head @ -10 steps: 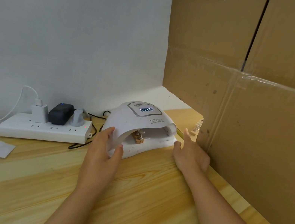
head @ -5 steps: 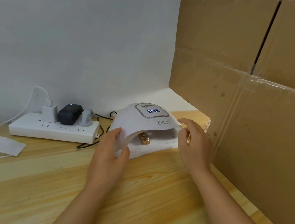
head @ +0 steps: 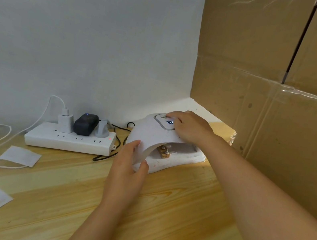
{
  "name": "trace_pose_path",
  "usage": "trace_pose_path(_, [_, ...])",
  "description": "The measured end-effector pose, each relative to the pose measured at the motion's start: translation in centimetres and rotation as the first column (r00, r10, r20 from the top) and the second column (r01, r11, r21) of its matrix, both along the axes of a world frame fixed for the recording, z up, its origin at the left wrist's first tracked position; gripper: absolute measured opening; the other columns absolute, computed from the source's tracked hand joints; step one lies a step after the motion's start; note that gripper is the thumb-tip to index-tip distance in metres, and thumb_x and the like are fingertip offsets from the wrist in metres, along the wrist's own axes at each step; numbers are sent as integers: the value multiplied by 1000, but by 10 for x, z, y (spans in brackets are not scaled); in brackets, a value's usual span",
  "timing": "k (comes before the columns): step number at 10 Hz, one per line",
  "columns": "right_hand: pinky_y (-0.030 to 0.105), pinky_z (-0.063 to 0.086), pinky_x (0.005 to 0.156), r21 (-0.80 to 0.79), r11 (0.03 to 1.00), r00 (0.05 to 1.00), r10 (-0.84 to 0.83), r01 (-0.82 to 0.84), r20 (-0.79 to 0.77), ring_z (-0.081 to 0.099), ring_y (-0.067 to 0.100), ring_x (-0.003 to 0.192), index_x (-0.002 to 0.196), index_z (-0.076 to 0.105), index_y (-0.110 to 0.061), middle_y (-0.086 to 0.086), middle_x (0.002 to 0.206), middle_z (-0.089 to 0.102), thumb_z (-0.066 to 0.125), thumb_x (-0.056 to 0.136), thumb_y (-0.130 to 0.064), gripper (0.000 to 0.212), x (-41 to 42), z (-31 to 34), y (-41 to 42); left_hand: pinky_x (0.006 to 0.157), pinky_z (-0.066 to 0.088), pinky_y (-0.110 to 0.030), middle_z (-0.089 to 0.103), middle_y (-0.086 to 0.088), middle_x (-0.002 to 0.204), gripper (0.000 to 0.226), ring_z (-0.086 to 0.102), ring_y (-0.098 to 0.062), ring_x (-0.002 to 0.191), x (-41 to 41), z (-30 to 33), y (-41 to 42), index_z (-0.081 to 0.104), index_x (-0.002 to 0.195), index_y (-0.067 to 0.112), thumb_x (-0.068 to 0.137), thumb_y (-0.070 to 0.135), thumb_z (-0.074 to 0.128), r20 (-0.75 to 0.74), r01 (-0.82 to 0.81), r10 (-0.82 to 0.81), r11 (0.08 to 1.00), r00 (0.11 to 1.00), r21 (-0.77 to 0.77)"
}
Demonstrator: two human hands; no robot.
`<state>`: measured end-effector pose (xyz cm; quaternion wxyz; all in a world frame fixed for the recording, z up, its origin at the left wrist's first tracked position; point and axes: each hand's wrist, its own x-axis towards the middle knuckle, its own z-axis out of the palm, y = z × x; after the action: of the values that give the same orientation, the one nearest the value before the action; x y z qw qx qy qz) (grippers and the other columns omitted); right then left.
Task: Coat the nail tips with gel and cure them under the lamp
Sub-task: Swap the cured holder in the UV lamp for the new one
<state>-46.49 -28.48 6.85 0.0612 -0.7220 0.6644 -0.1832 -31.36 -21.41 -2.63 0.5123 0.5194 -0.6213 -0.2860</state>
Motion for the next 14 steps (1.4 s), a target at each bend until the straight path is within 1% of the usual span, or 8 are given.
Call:
trace_pose_path(4, [26,32,71,-78,996,980,-47,33,-191,53,29,99,126,47,-31,9,118,49,26,98,-18,38,8,1,6,63,30,5,44,19,120,46,45,17,86,1,-3,0,44,128,30,86,12,53,-29,-5,6,999,1000,36])
trace_pose_path(8, [31,34,72,-313,933,967,-223,175,-124,54,31,101,144,24,-31,11,115,52,33,97,-17,49,24,-7,18,89,40,-25,47,14,134,48,51,-14,115,-1,-2,7,43,130,30,87,9,51,-133,58,-51,997,990,48])
trace_pose_path(9, [29,33,68,-518,803,935,-132,295,328,55,23,83,131,44,-24,-1,83,52,41,95,-21,36,47,-7,37,80,37,-18,47,13,133,48,54,-17,108,0,2,6,43,130,30,88,9,49,-135,35,-27,998,990,58])
trace_pose_path(10, [24,31,63,-375,801,506,106,466,856,45,12,63,100,60,-21,-8,62,43,47,92,-21,16,82,1,57,68,34,-4,50,11,129,46,52,8,90,1,5,6,45,131,25,88,7,48,-117,-3,13,996,993,90])
trace_pose_path(11, [27,32,57,-96,877,-51,135,471,989,39,13,56,72,61,-22,-5,59,42,44,87,-17,23,120,0,79,90,36,-15,47,-12,135,42,48,-15,115,5,16,13,40,133,4,92,-2,39,-95,75,-71,997,993,34])
trace_pose_path(12, [28,30,54,-58,894,-132,130,444,983,34,15,53,66,57,-19,-5,53,36,41,87,-15,27,153,-11,99,88,34,-18,57,-19,103,30,50,-25,109,12,37,24,47,109,-8,86,-6,28,299,-98,157,974,941,-204])
trace_pose_path(13, [13,35,50,-220,851,41,229,477,973,40,4,47,66,53,-13,-13,44,40,42,88,-9,25,171,-21,118,74,37,-24,38,-22,62,13,53,-21,79,29,61,29,47,79,-15,71,-19,37,556,-104,639,701,532,-706])
trace_pose_path(14, [8,33,49,-301,784,108,291,542,951,41,0,50,62,51,-17,-16,46,43,40,78,-21,20,171,-23,128,70,36,-5,60,-6,100,23,53,-11,96,26,53,34,51,107,-10,84,-8,52,-319,-100,74,993,945,-66])
